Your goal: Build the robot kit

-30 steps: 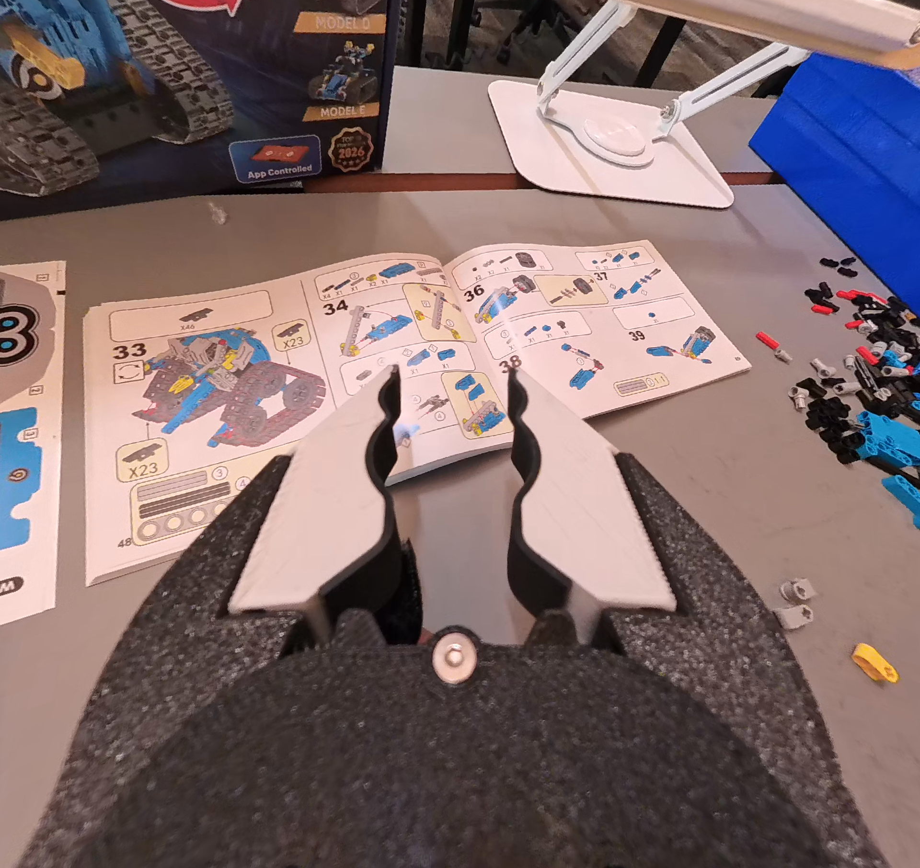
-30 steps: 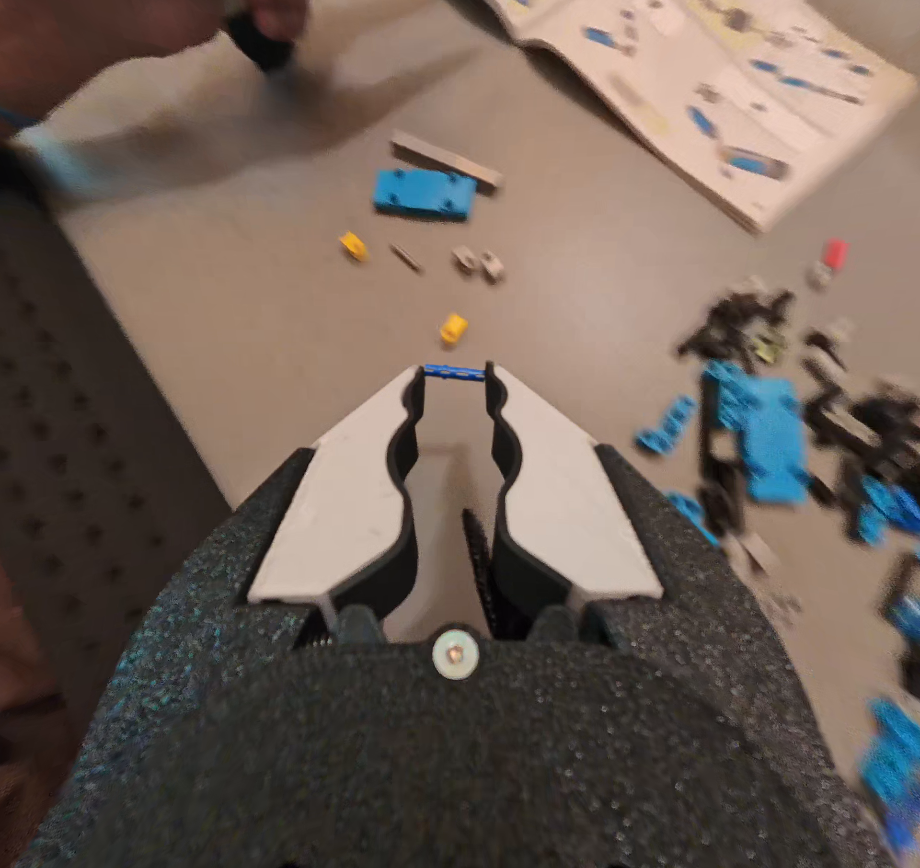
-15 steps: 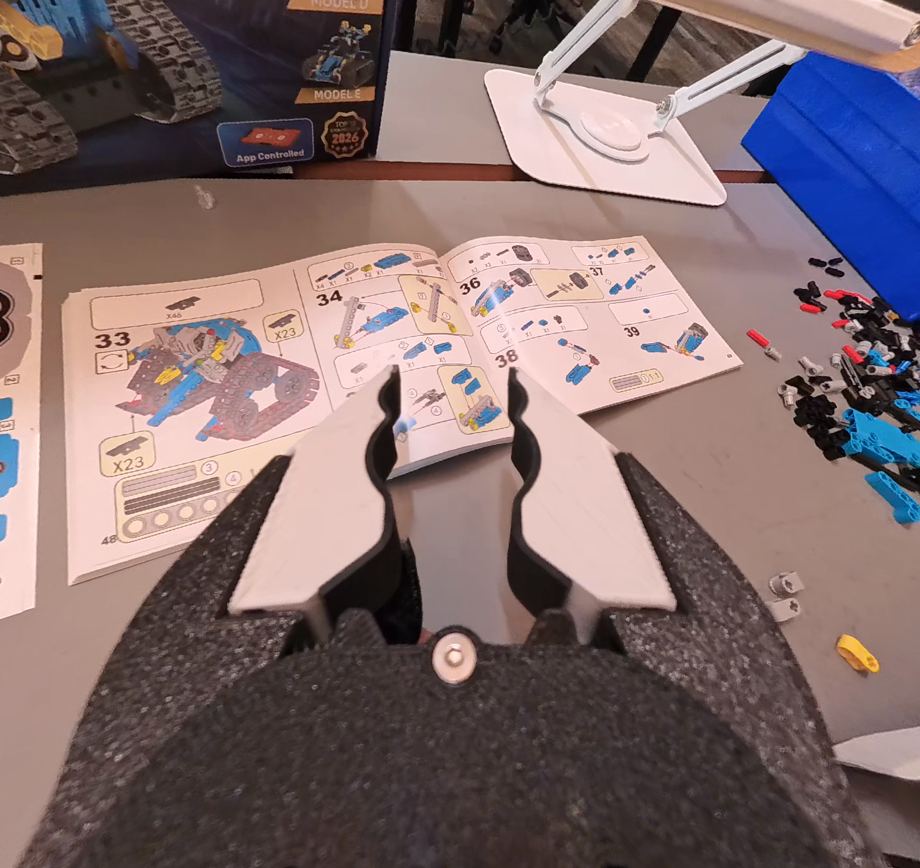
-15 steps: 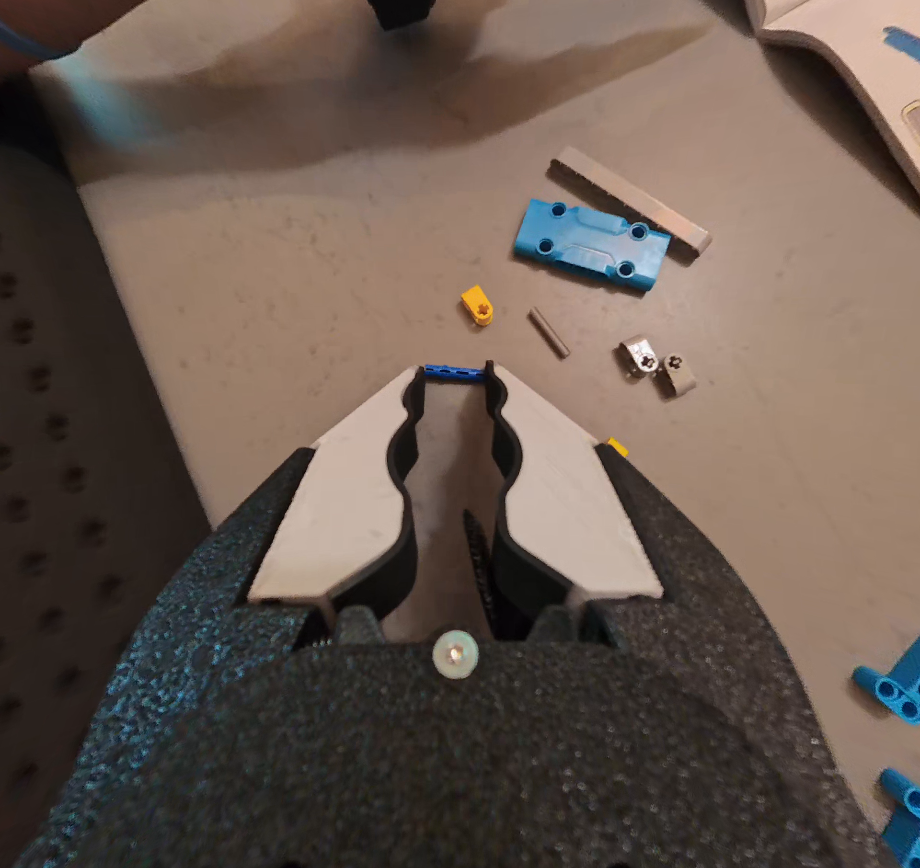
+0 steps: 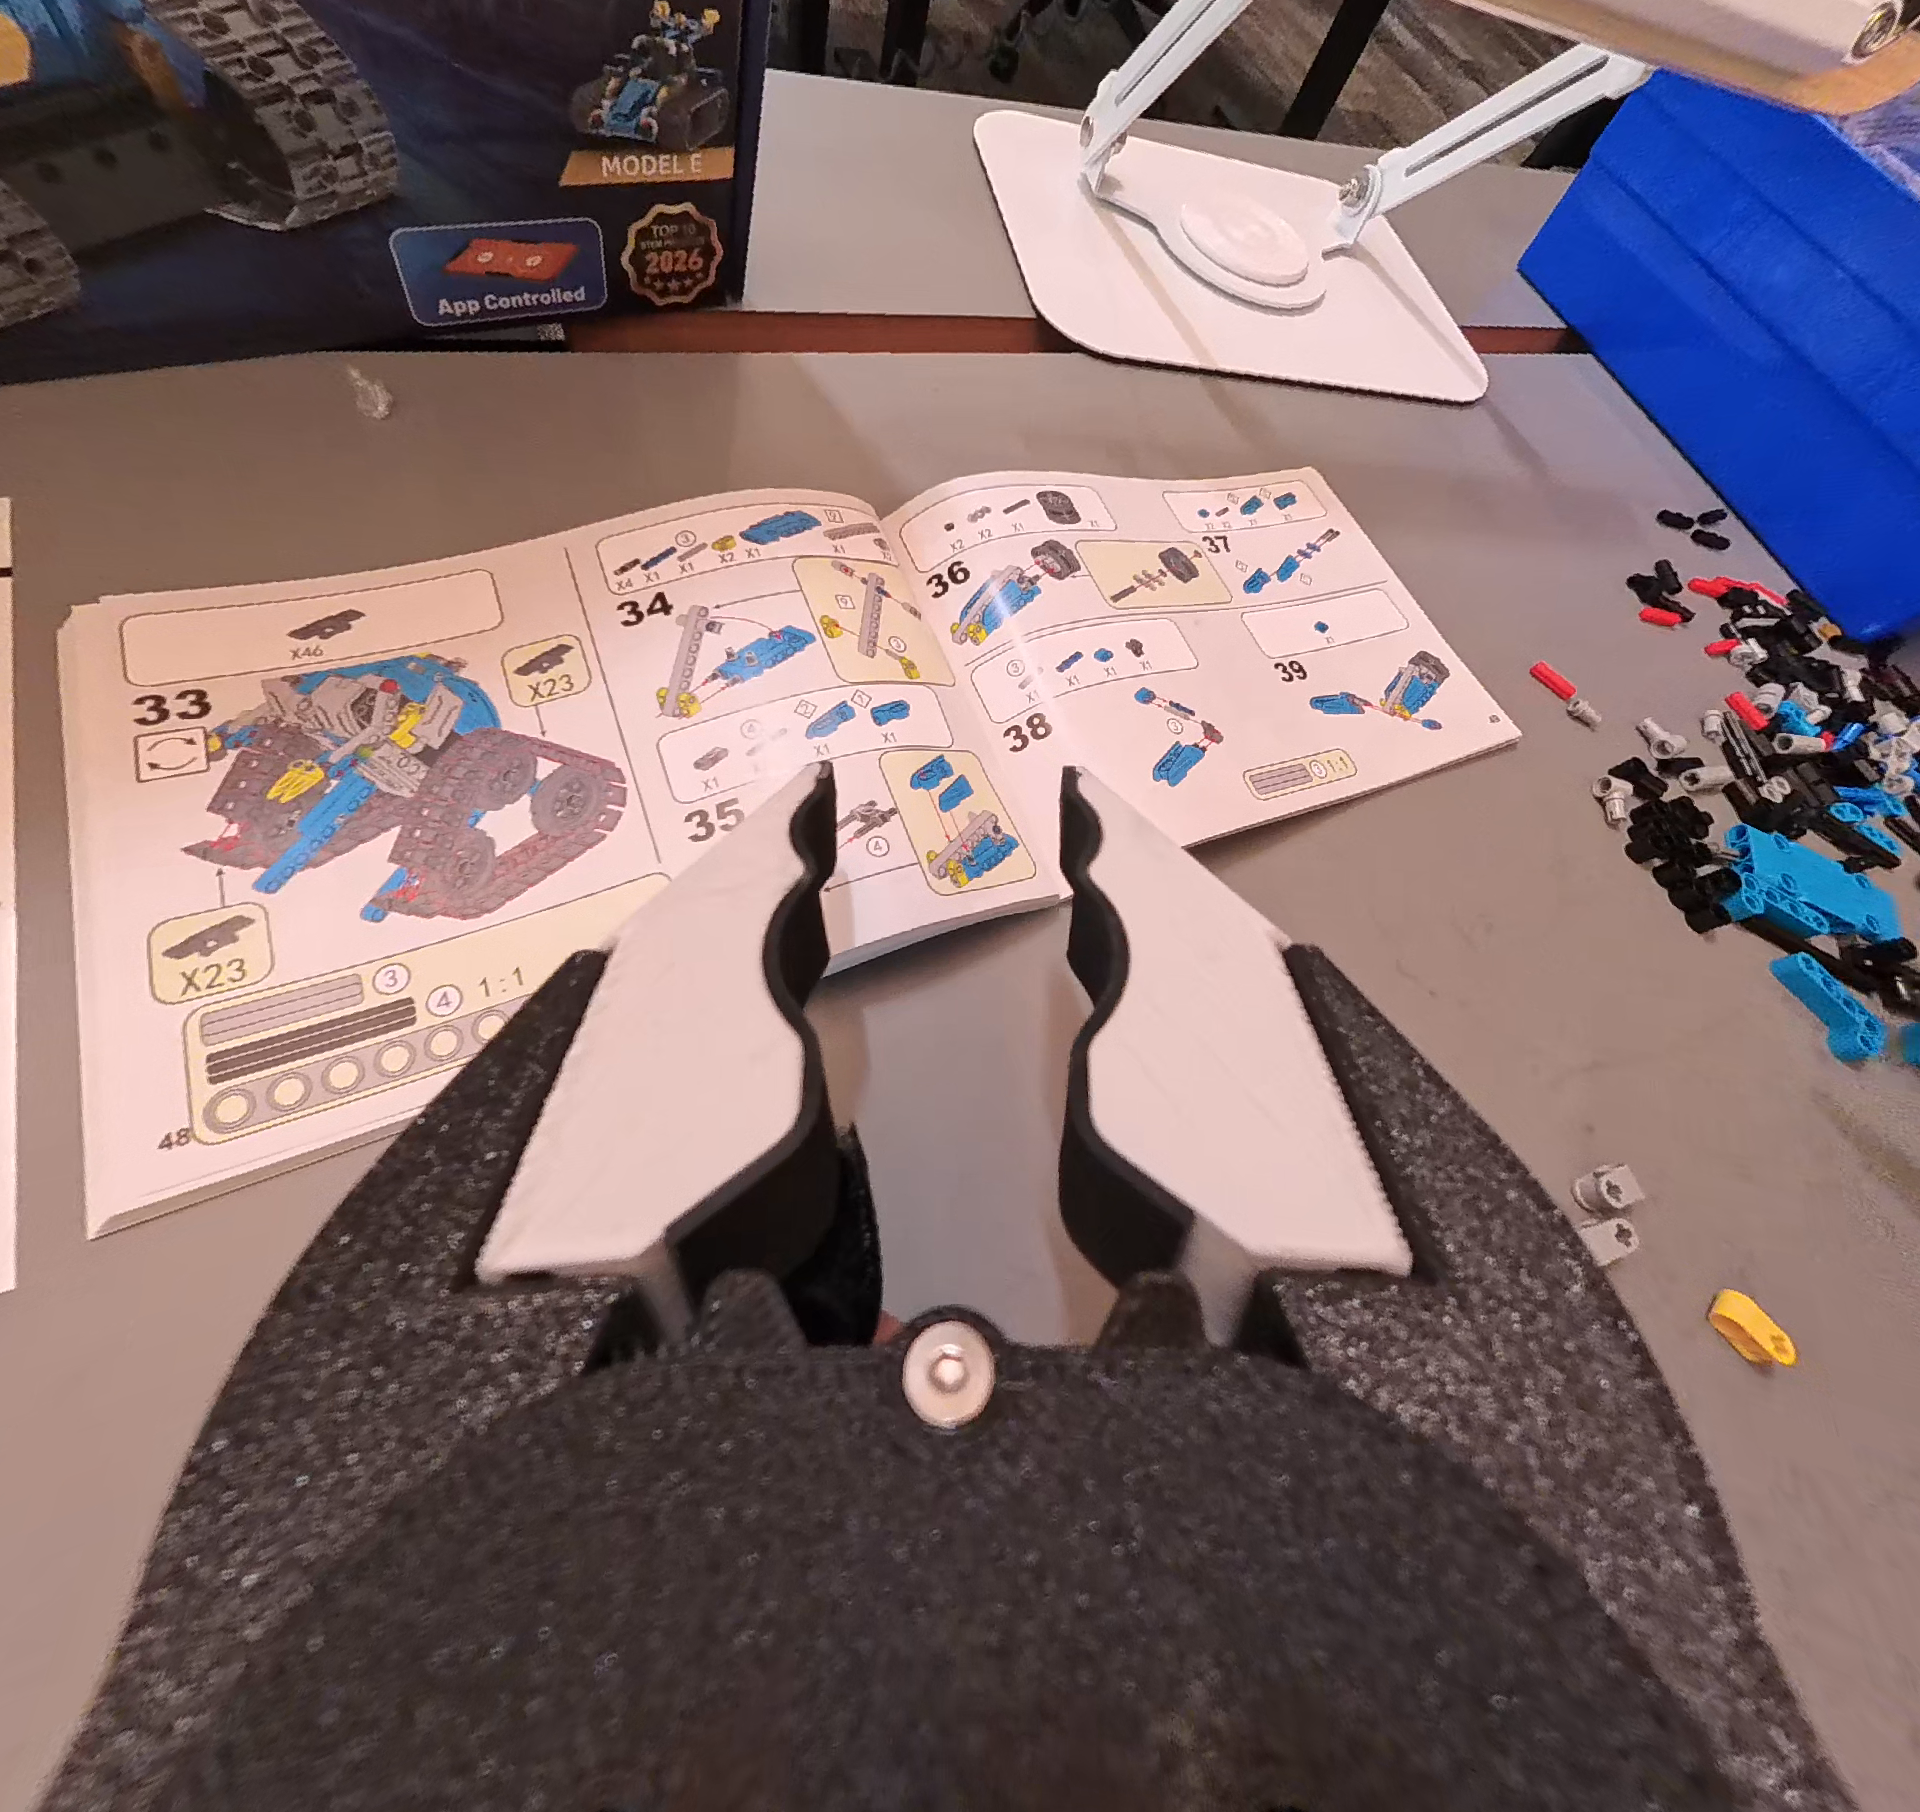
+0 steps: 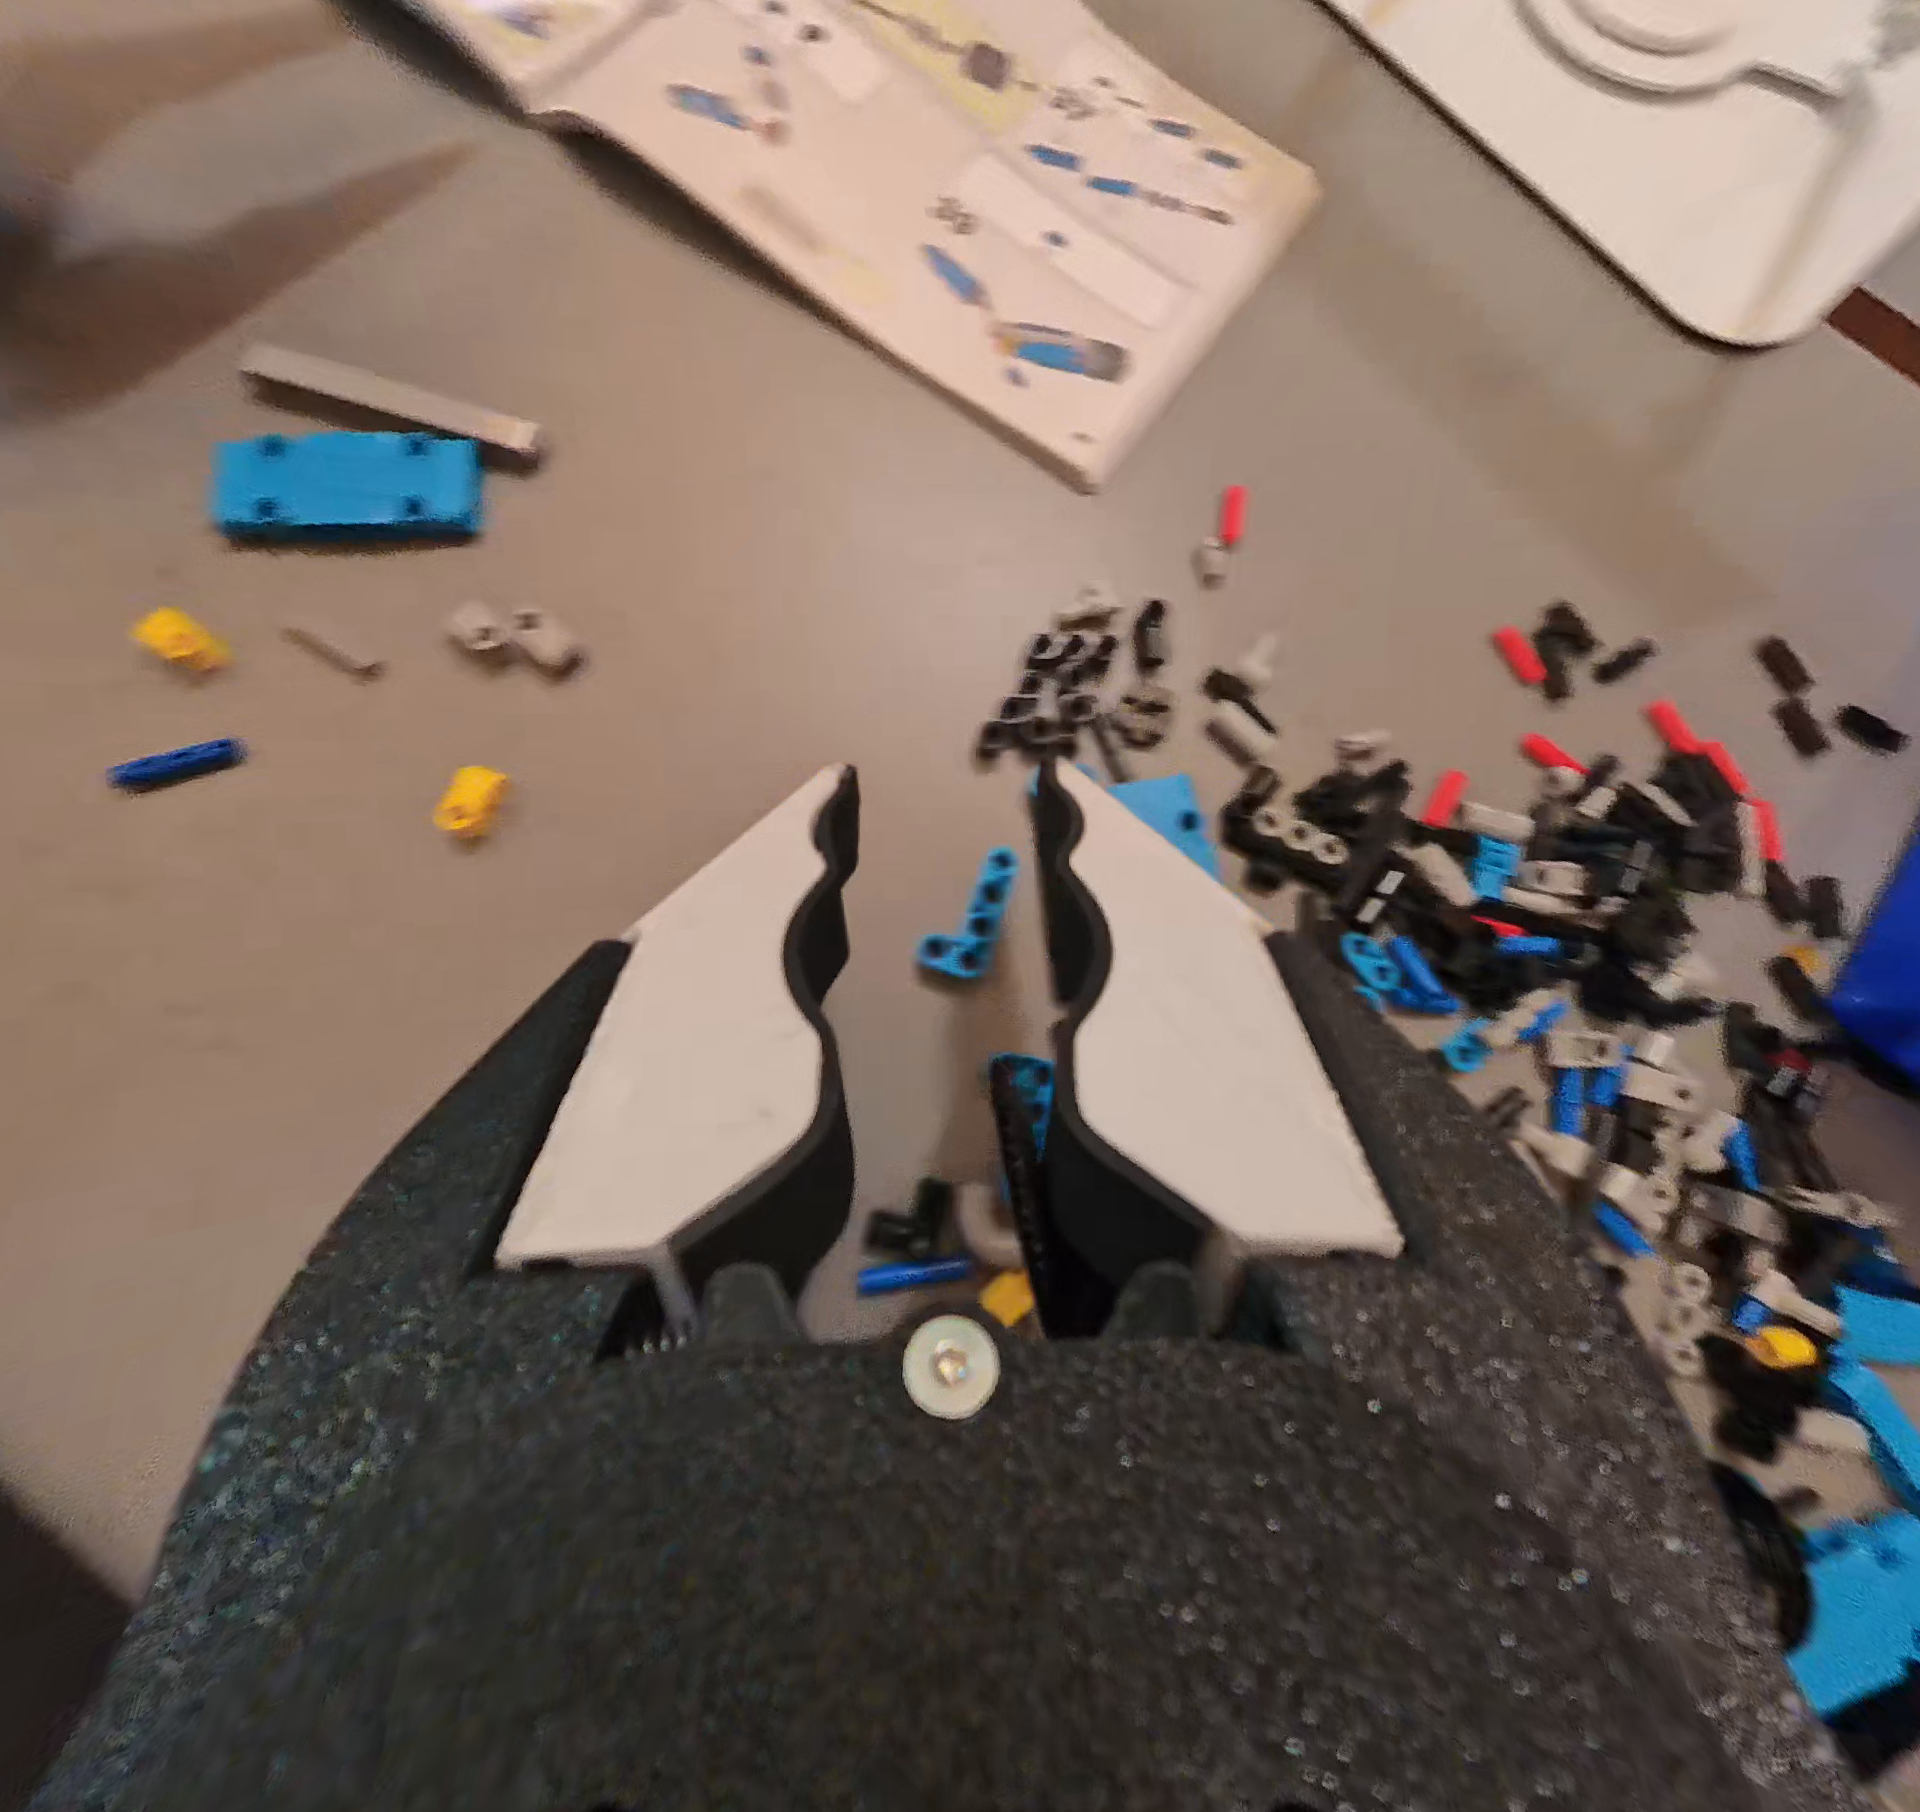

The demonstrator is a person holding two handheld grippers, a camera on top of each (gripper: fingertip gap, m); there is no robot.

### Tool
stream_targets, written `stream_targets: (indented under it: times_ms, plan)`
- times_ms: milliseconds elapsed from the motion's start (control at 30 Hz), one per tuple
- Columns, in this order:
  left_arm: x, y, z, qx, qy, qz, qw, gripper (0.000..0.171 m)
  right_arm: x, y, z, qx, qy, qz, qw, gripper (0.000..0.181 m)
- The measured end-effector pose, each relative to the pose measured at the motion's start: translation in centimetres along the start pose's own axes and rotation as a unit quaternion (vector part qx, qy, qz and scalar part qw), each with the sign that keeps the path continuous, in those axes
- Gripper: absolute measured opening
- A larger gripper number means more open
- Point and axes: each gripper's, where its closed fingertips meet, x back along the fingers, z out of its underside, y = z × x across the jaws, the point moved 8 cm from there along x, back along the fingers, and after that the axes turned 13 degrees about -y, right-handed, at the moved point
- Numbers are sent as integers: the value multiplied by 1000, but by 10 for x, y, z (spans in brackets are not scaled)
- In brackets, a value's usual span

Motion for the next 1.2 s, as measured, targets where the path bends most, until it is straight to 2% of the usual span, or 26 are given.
stream_targets:
  times_ms: [300,567,733,900,1200]
  plan:
    - [-1,-2,1,1,5,6,1000,43,-11,-69,13,-58,28,84,994,30]
    - [-1,-1,1,2,8,8,1000,42,-25,-93,14,-92,30,106,990,28]
    - [-2,-1,1,5,9,9,1000,42,-18,-117,15,-109,40,151,982,23]
    - [-2,-2,1,4,9,10,1000,42,-6,-153,15,-164,50,223,960,16]
    - [-2,0,2,6,12,11,1000,42,-27,-159,17,-268,80,203,938,18]
